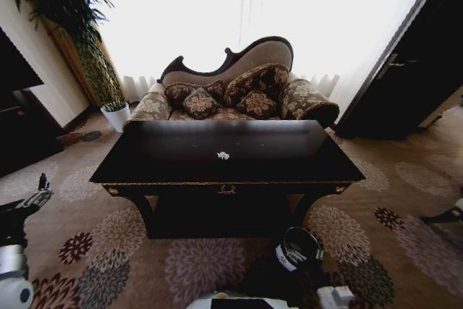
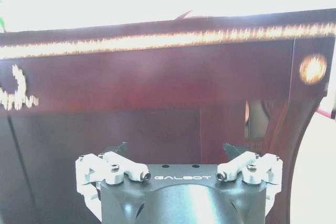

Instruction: Move to the front of the table and place the trash on the table into the trash bin.

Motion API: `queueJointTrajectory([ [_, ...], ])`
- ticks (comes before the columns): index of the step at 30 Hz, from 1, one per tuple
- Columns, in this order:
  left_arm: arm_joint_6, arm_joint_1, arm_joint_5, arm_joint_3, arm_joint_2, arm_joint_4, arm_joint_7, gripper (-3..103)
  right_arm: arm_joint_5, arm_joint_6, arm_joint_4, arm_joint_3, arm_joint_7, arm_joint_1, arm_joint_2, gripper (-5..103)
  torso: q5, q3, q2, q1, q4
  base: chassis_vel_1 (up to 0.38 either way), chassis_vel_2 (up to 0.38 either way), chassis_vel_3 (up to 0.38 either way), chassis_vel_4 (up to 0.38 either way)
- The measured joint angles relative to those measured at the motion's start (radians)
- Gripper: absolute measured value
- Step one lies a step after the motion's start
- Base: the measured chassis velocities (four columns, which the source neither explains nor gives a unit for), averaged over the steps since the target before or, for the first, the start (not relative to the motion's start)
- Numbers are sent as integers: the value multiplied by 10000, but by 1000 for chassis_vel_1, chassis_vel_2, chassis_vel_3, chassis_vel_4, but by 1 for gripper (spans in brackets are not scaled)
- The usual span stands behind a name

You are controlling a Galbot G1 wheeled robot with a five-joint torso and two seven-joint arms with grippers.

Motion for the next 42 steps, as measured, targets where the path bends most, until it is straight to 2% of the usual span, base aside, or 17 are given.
queueJointTrajectory([
  [11, -4, -17, 9, -19, -108, 55, 1, 100, 747, -258, 2171, 1242, 320, -530, -117, 100, 0, 0, 0, 0, 0, 0, 0, 0, 0],
  [17, -4, 39, 17, -109, -109, 26, 6, 100, 1539, -975, 3798, 1901, 731, -576, -223, 100, 1, 0, 0, 0, 0, 0, 0, 0, 0],
  [26, 6, 87, 25, -120, -168, -82, 8, 100, 2459, -2236, 5333, 1820, 1317, -88, -604, 100, 1, 0, 0, 0, -1, 0, 0, 0, 0],
  [30, 12, 202, 49, -174, -235, -265, 14, 100, 2896, -3301, 5942, 937, 1644, 1195, -1153, 100, 0, 0, 1, 0, -1, 0, 0, 0, 0],
  [31, 12, 202, 49, -174, -235, -265, 14, 100, 2896, -3301, 5942, 937, 1644, 1195, -1153, 100, 0, 0, 1, 0, -1, 0, 0, 0, 0],
  [34, 35, 331, 65, -226, -289, -452, 14, 100, 2867, -3594, 5714, -13, 1761, 2748, -1709, 100, 2, 1, 0, 0, 2, 0, 0, 0, 0],
  [36, 37, 352, 76, -242, -298, -478, 14, 100, 2863, -3609, 5598, -232, 1776, 3082, -1847, 100, 1, 1, 0, 1, 1, 0, 0, 0, 0],
  [42, 66, 522, 227, -293, -470, -678, 20, 100, 2962, -3689, 4911, -1859, 2130, 5013, -2510, 100, 0, 1, 0, 1, 0, 0, 0, 0, 0],
])
